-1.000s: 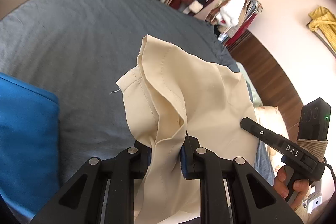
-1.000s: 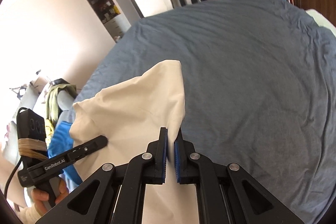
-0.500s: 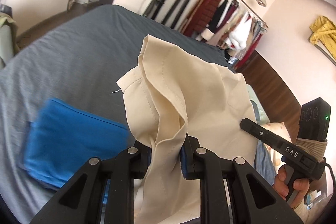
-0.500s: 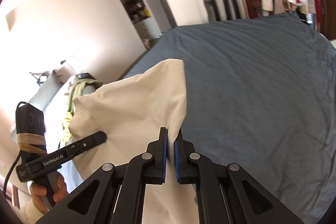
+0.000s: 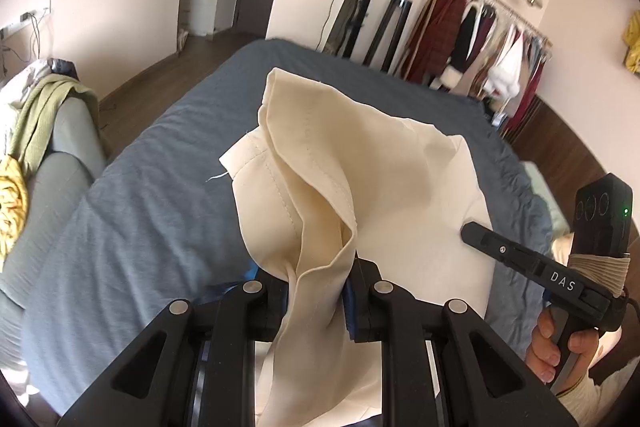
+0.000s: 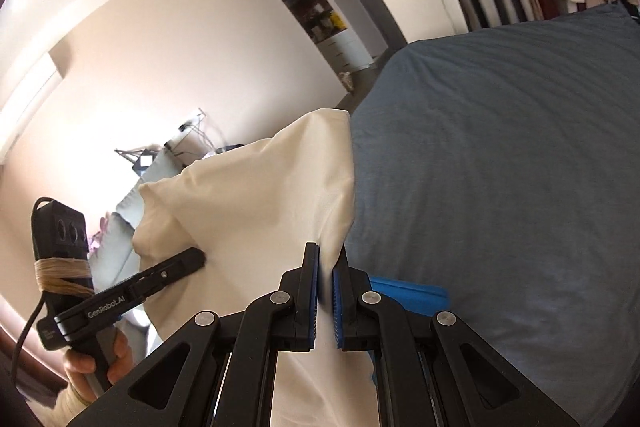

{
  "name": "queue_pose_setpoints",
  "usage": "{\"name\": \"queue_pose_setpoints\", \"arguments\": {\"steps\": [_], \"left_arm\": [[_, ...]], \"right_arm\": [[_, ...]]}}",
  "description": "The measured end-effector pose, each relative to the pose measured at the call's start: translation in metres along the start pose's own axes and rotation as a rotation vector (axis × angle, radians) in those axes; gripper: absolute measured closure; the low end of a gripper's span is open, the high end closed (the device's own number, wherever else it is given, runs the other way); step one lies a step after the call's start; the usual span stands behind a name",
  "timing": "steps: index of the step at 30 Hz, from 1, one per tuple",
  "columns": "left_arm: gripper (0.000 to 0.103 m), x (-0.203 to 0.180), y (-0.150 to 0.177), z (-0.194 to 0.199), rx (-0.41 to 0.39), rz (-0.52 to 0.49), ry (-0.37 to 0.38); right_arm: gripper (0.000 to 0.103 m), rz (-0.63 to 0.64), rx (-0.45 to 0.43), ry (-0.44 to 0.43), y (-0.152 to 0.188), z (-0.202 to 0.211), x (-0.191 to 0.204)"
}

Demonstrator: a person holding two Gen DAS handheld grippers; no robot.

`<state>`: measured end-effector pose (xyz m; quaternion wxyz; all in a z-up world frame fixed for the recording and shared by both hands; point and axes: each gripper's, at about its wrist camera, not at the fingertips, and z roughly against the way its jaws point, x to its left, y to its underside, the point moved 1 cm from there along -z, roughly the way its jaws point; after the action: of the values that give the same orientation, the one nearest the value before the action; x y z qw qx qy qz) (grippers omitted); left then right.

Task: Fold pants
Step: 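Carry the pants onto the blue clothes stack and open both grippers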

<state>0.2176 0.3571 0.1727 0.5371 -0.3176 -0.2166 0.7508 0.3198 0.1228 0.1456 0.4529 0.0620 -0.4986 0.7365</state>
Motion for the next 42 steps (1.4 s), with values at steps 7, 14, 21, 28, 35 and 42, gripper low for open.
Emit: {"name": "queue_pose_setpoints", "arguments": {"steps": [7,14,21,28,35,42], "left_arm": [[0.082,0.029,0.005,-0.048,0.152,-0.038,0.0],[0.082,0.024,0.026,-0.115,0.287,-0.075,0.061],[0.081,0.014,0.038,-0.155,0.351,-0.118,0.058],[0.06,0.029,0.039,-0.159,0.346,-0.145,-0.034],[0.049,0.042,0.045,-0.151,0.332,-0.152,-0.099],[0.04,0.041,0.044,-0.136,0.299,-0.271,-0.232]], "right_arm": [[0.096,-0.083,0.072,0.017,0.029,-0.035,-0.008],[0.096,-0.199,0.148,0.101,0.064,-0.052,-0.057],[0.096,-0.267,0.186,0.162,0.082,-0.062,-0.099],[0.095,-0.284,0.212,0.197,0.091,-0.084,-0.108],[0.086,-0.264,0.245,0.262,0.094,-0.098,-0.11],[0.08,-0.257,0.302,0.389,0.103,-0.107,-0.129]]}}
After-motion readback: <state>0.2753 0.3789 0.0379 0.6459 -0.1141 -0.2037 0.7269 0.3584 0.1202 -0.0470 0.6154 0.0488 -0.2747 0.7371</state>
